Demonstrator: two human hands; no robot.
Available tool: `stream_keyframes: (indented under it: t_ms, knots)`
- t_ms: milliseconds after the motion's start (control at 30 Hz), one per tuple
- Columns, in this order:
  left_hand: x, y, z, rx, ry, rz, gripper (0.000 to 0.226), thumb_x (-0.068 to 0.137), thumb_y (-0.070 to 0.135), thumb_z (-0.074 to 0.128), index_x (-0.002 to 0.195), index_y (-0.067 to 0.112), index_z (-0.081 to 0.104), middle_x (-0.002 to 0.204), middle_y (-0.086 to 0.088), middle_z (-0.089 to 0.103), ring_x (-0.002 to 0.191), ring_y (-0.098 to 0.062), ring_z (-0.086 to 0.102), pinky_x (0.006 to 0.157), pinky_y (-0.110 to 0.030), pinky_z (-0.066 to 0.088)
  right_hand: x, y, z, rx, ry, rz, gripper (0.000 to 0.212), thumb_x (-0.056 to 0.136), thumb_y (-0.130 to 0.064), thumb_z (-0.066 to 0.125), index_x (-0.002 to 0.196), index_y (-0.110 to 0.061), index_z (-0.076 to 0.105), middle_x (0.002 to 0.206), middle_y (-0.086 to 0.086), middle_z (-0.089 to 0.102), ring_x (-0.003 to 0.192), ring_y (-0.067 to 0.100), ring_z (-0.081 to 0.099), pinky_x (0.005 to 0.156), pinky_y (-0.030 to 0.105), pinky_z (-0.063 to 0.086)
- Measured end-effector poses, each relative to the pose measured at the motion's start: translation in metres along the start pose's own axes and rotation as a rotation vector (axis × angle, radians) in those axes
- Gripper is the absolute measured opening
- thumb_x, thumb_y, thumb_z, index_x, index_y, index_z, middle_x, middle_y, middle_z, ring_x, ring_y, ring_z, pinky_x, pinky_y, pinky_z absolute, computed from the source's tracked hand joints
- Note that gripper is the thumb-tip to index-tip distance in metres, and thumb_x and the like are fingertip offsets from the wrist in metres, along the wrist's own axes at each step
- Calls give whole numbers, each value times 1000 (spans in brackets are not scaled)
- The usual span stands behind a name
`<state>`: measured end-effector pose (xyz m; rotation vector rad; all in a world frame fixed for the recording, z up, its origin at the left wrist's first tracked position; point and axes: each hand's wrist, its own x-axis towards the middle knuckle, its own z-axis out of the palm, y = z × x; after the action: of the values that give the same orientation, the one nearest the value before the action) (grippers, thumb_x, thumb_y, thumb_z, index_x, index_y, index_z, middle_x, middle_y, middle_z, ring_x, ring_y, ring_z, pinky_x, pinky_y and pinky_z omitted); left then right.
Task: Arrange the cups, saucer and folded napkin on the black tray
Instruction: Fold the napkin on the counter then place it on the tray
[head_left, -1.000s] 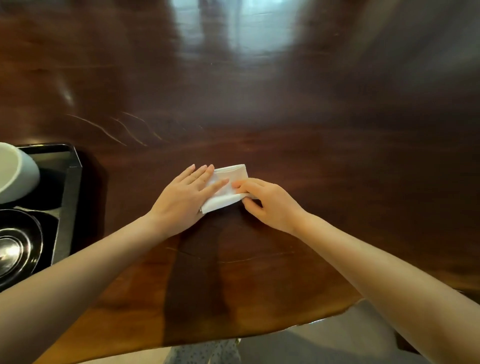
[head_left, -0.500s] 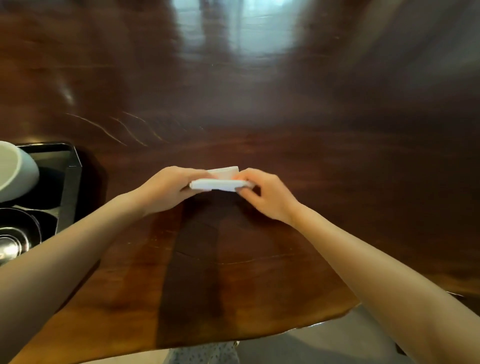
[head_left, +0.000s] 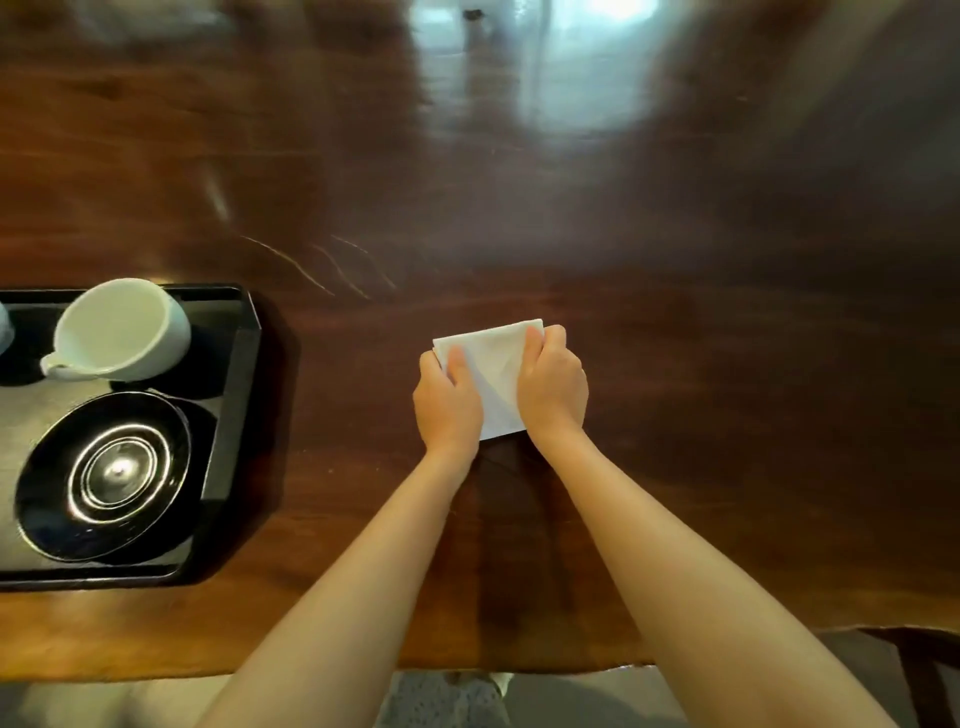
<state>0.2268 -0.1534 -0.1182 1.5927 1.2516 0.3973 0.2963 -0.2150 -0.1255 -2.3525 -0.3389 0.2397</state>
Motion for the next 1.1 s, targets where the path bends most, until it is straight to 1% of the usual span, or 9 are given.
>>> stream_keyframes:
  t_ms: [133, 267, 400, 533, 633, 767, 900, 1000, 1100]
  knots:
    - [-2, 4, -6, 99, 78, 14, 39, 101, 36, 27, 101, 5, 50, 83, -2, 54, 82, -27, 57, 69, -39, 48, -4, -8, -3, -133, 1, -44, 40, 102, -30, 22, 95, -1, 48, 86, 18, 68, 79, 39, 62, 60, 34, 35]
    - [-3, 21, -26, 117, 110, 27, 41, 101, 36, 23, 102, 6, 51, 85, -4, 55, 86, -29, 60, 74, -41, 51, -10, -32, -8, -125, -30, -35, 41, 102, -31, 21, 97, -1, 49, 91, 17, 67, 83, 37, 63, 61, 34, 36]
    - [1, 40, -63, 114, 135, -7, 40, 102, 37, 23, 107, 9, 51, 103, -11, 63, 96, -29, 61, 82, -40, 53, -15, -76, -6, -119, -86, -51, 44, 102, -33, 18, 100, -2, 50, 96, 16, 67, 86, 35, 63, 62, 32, 36]
    - [12, 55, -118, 136, 190, 28, 40, 102, 36, 23, 114, 9, 50, 111, -10, 63, 100, -23, 61, 77, -31, 50, -28, -132, 4, -147, -101, -142, 43, 102, -30, 19, 103, 0, 51, 98, 20, 67, 88, 38, 64, 62, 31, 39]
    - [22, 56, -166, 105, 213, 48, 42, 101, 35, 22, 109, 5, 50, 108, -15, 63, 98, -30, 60, 74, -35, 44, -47, -173, 17, -153, -120, -178, 43, 102, -28, 19, 103, 1, 50, 102, 23, 66, 93, 41, 62, 64, 34, 37]
    - [38, 36, -234, 55, 212, 14, 42, 101, 37, 22, 102, 6, 50, 104, -16, 63, 98, -35, 59, 80, -39, 43, -87, -223, 51, -129, -143, -195, 44, 102, -29, 19, 103, 1, 50, 104, 23, 66, 96, 41, 61, 66, 35, 35]
    - [53, 6, -314, 48, 181, -18, 45, 101, 40, 21, 107, 8, 52, 101, -12, 62, 96, -31, 59, 83, -39, 48, -136, -271, 99, -95, -164, -155, 44, 102, -31, 18, 104, 0, 50, 107, 23, 65, 99, 41, 60, 70, 38, 39]
    - [69, -18, -372, 114, 170, 0, 43, 101, 39, 21, 107, 7, 49, 103, -14, 61, 95, -31, 59, 77, -41, 47, -168, -307, 139, -63, -210, -98, 46, 101, -32, 17, 110, -2, 51, 112, 22, 63, 104, 40, 58, 79, 40, 42]
    - [79, -39, -420, 117, 182, -1, 44, 101, 39, 21, 108, 7, 50, 103, -14, 62, 93, -31, 57, 74, -38, 44, -198, -335, 172, 13, -252, -41, 47, 101, -37, 17, 109, -6, 53, 108, 19, 63, 91, 34, 56, 73, 35, 37]
